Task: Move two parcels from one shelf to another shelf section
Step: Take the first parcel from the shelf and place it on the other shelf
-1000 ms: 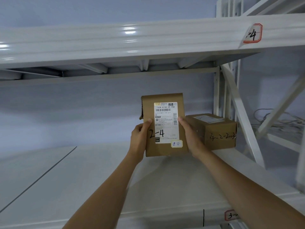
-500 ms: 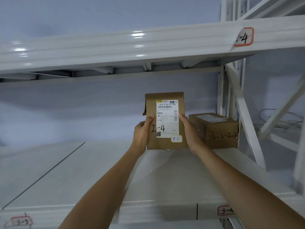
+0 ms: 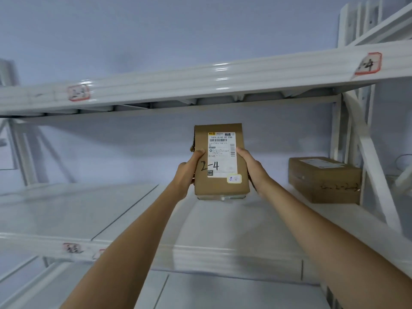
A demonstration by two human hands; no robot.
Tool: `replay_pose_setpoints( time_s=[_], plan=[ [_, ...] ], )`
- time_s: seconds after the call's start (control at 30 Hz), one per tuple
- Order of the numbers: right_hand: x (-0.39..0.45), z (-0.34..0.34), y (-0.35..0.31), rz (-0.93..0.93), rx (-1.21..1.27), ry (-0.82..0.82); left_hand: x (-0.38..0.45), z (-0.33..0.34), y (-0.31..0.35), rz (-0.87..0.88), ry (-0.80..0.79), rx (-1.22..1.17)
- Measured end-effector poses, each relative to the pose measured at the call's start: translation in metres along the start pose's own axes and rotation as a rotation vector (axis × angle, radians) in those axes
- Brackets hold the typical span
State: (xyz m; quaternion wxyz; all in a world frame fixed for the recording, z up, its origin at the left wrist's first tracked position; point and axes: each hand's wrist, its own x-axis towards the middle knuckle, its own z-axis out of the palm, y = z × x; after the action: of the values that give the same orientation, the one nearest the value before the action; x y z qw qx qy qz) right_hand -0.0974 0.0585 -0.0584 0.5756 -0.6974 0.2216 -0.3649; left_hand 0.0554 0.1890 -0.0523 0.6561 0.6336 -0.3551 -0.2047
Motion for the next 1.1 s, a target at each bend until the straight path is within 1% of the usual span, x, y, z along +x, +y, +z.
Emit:
replay_pose_setpoints(
  time_s=[0.17, 0.4, 0.53, 0.6, 0.8, 0.9, 1.1],
  plan=[
    [-0.022, 0.078, -0.013, 0.002, -0.029, -0.055, -0.023, -0.087, 0.000, -0.004, 0.001, 0.005],
    [-0.056, 0.224, -0.028, 0.001, -0.028, -0.077, -0.060, -0.233, -0.004, -0.020, 0.040, 0.011],
    [-0.065, 0.303, -0.042, -0.001, -0.051, -0.130, -0.077, -0.316, -0.003, -0.026, 0.070, 0.006],
    [-0.065, 0.329, -0.045, -0.006, -0.058, -0.156, -0.081, -0.345, -0.004, -0.027, 0.079, 0.017],
    [-0.049, 0.429, -0.052, -0.054, -0.080, -0.275, -0.078, -0.449, -0.014, -0.017, 0.149, 0.002],
    [-0.031, 0.473, -0.051, -0.077, -0.085, -0.303, -0.070, -0.491, -0.024, -0.013, 0.184, 0.004],
    [0.016, 0.558, -0.045, -0.092, -0.065, -0.340, -0.025, -0.573, -0.036, -0.010, 0.214, 0.017]
  ],
)
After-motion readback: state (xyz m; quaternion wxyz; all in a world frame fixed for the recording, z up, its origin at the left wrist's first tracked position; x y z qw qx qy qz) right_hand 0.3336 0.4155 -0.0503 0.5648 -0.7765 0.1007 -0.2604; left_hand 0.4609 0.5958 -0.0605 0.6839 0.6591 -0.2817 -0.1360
